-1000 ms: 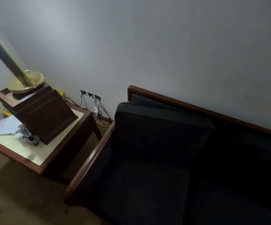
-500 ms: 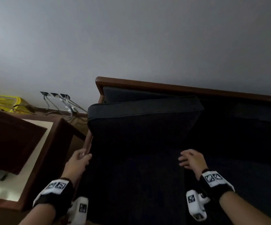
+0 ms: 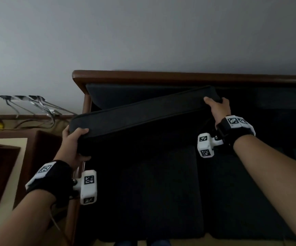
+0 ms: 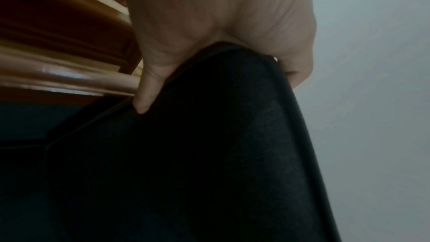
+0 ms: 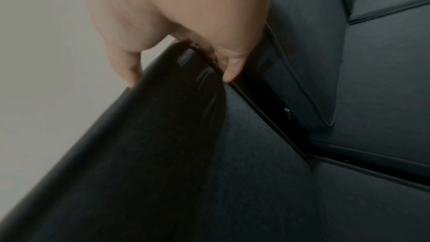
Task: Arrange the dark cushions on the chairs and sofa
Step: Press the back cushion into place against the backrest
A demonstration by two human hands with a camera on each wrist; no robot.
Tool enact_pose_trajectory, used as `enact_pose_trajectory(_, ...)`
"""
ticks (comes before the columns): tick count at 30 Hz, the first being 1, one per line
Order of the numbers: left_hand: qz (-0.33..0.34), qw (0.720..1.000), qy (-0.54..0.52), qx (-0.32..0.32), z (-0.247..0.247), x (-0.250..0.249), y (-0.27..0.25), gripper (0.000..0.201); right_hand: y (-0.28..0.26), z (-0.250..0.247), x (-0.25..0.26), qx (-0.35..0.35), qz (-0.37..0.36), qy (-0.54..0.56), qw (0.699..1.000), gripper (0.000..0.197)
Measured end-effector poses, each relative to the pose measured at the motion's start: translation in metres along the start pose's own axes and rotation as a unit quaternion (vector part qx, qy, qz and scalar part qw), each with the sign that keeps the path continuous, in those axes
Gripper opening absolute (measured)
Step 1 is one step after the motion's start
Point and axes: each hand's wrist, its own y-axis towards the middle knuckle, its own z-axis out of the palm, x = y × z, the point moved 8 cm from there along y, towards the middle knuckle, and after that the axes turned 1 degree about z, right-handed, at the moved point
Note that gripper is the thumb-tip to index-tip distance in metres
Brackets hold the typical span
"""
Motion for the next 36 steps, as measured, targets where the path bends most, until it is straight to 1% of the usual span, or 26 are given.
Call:
enact_pose_trajectory(1,0.007,1.0,-0.013,-0.001,0.002,-0.002,-0.001,0.044,0.007,-0.002,-0.006,0.004,0.002,0.008,1.0,0.106)
enact_pose_trajectory(2,0.014,1.0,-0.027,-0.001,0.005,-0.003,-0.001,0.043,0.011,-0.005,-0.012,0.001,0.003,0.02,1.0,0.103)
enact_pose_trajectory(4,0.034,0.998,-0.047,0.012,0.016,-0.011,-0.001,0.038,0.005,-0.016,-0.019,-0.012,0.008,0.067,0.998,0.087)
enact_pose_trajectory(6,0.055,0.996,-0.057,0.044,0.033,-0.026,-0.006,0.033,-0.003,-0.028,-0.024,-0.023,0.022,0.126,0.991,0.08)
enact_pose_trajectory(8,0.096,0.99,-0.06,0.079,0.054,-0.05,-0.002,0.033,-0.006,-0.04,-0.029,-0.024,0.028,0.179,0.983,0.072)
enact_pose_trajectory(10,0.125,0.986,-0.046,0.1,0.072,-0.073,0.006,0.034,-0.016,-0.05,-0.037,-0.033,0.016,0.186,0.982,0.061)
enact_pose_trajectory(12,0.117,0.988,-0.04,0.096,0.077,-0.084,0.021,0.034,-0.022,-0.049,-0.045,-0.022,0.004,0.168,0.986,0.064)
enact_pose_trajectory(14,0.09,0.992,-0.031,0.077,0.067,-0.075,0.036,0.035,-0.024,-0.037,-0.047,0.0,0.002,0.144,0.99,0.068)
enact_pose_trajectory(15,0.075,0.994,-0.025,0.071,0.059,-0.067,0.04,0.037,-0.024,-0.03,-0.044,0.004,-0.001,0.143,0.99,0.065)
enact_pose_trajectory(18,0.051,0.996,-0.017,0.065,0.041,-0.049,0.048,0.041,-0.021,-0.014,-0.028,-0.02,-0.023,0.154,0.988,0.057)
enact_pose_trajectory(20,0.059,0.997,-0.009,0.048,0.038,-0.05,0.05,0.03,-0.018,-0.009,-0.025,-0.026,-0.038,0.141,0.989,0.056)
enact_pose_trajectory(22,0.072,0.997,0.002,0.013,0.038,-0.054,0.05,0.019,-0.018,-0.009,-0.027,-0.019,-0.045,0.12,0.992,0.052)
enact_pose_trajectory(24,0.088,0.996,0.02,-0.01,0.044,-0.055,0.047,0.023,-0.016,-0.015,-0.032,-0.017,-0.056,0.083,0.995,0.051)
enact_pose_trajectory(26,0.086,0.996,0.015,-0.027,0.056,-0.053,0.041,0.028,-0.014,-0.025,-0.035,-0.026,-0.071,0.043,0.996,0.053)
enact_pose_trajectory(29,0.088,0.996,0.005,-0.021,0.072,-0.053,0.032,0.025,-0.007,-0.032,-0.034,-0.042,-0.067,0.025,0.997,0.061)
enact_pose_trajectory(32,0.096,0.995,0.009,-0.003,0.072,-0.053,0.033,0.028,-0.004,-0.028,-0.029,-0.054,-0.061,0.028,0.996,0.067)
enact_pose_trajectory(36,0.098,0.995,0.02,0.027,0.075,-0.049,0.039,0.037,-0.002,-0.031,-0.031,-0.094,-0.056,0.061,0.992,0.064)
